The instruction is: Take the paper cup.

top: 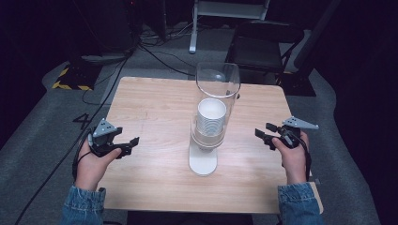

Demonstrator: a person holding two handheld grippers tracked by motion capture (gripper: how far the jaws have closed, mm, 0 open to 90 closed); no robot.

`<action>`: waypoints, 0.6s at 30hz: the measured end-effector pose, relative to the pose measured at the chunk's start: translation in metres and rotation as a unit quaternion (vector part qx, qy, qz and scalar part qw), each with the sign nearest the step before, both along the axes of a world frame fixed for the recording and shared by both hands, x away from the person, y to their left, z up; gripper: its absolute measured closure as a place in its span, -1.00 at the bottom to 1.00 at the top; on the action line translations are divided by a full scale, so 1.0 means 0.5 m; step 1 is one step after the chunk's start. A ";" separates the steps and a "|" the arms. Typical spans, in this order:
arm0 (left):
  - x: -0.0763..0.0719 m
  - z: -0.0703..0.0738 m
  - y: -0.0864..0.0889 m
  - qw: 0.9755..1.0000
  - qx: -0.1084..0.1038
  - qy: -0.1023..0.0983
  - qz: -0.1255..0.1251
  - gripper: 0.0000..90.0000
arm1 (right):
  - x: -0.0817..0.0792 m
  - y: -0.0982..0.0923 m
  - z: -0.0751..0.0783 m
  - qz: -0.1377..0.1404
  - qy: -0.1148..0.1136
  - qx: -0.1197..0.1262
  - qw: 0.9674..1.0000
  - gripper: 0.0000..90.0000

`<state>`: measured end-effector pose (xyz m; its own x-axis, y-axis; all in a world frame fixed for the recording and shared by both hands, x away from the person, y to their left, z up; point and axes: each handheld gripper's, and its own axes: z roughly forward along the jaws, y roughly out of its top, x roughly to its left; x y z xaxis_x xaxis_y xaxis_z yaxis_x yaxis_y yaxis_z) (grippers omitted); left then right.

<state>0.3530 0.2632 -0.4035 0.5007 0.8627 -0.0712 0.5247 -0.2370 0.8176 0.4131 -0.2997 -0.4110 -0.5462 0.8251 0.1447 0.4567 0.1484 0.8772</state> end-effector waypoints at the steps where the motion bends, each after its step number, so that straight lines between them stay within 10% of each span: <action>1: 0.001 -0.001 -0.001 1.000 0.002 0.000 -0.002 -0.48 | -0.002 0.000 0.002 0.001 -0.001 0.001 1.000 -0.20; 18: 0.000 -0.003 -0.007 1.000 0.007 0.007 -0.013 -0.53 | -0.009 -0.002 0.002 0.002 0.003 0.001 1.000 -0.23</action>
<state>0.3530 0.2599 -0.4049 0.5219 0.8503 -0.0673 0.5298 -0.2613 0.8069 0.4085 -0.3005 -0.4098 -0.5491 0.8222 0.1500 0.4609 0.1481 0.8750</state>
